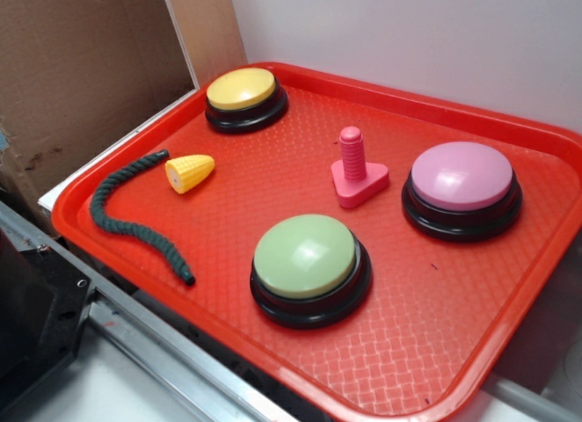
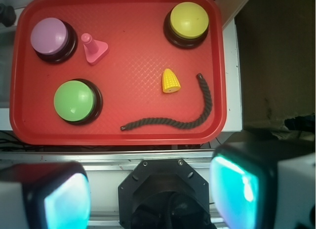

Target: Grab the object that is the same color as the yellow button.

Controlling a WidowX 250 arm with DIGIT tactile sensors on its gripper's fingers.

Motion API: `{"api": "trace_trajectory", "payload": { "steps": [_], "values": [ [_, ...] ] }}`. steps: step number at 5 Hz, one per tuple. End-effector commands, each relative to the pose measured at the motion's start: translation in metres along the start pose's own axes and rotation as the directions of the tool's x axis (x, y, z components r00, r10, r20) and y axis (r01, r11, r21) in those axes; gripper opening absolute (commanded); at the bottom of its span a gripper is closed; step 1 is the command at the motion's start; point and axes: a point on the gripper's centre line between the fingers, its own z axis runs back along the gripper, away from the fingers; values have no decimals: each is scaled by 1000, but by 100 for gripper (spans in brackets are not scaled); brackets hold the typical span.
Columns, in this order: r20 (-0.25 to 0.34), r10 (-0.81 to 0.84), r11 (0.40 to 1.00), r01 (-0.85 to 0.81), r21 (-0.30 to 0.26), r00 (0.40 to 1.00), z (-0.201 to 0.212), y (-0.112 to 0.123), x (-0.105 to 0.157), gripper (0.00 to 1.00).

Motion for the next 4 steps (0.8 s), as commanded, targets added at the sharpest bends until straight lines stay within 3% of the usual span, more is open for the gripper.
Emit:
{"api": "trace_trajectory", "payload": {
  "steps": [1, 3, 4],
  "values": [
    [0, 0, 1000, 0, 0, 1000, 0, 0, 0, 100],
    [-33, -2, 1000, 2, 17, 999, -12, 3, 31, 100],
    [-79, -30, 996, 36, 77, 996, -31, 3, 54, 100]
  ]
}}
